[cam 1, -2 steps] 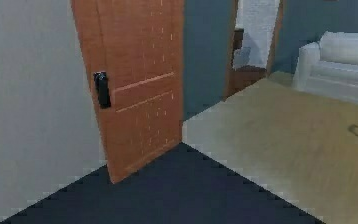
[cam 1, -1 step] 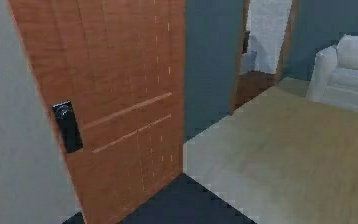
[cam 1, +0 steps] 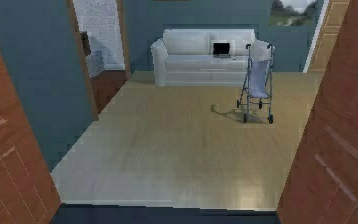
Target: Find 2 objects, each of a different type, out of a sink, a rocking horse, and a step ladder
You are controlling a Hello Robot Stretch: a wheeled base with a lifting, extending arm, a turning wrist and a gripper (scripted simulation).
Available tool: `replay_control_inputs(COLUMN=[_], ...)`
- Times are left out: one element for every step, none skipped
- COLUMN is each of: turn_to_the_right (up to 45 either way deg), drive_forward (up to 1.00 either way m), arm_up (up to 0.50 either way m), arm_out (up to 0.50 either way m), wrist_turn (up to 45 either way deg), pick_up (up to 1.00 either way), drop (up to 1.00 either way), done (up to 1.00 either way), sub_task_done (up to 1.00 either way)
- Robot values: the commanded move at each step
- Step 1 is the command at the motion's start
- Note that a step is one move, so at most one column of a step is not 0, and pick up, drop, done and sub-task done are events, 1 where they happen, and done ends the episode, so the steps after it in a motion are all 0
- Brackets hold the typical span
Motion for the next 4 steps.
replay_control_inputs(turn_to_the_right=[3.0, 0.0, 6.0, 0.0], drive_forward=[0.0, 0.5, 0.0, 1.0], arm_up=[0.0, 0.0, 0.0, 0.0], arm_out=[0.0, 0.0, 0.0, 0.0], wrist_turn=[0.0, 0.0, 0.0, 0.0], pick_up=[0.0, 0.0, 0.0, 0.0], drop=[0.0, 0.0, 0.0, 0.0], done=[0.0, 0.0, 0.0, 0.0], sub_task_done=[0.0, 0.0, 0.0, 0.0])
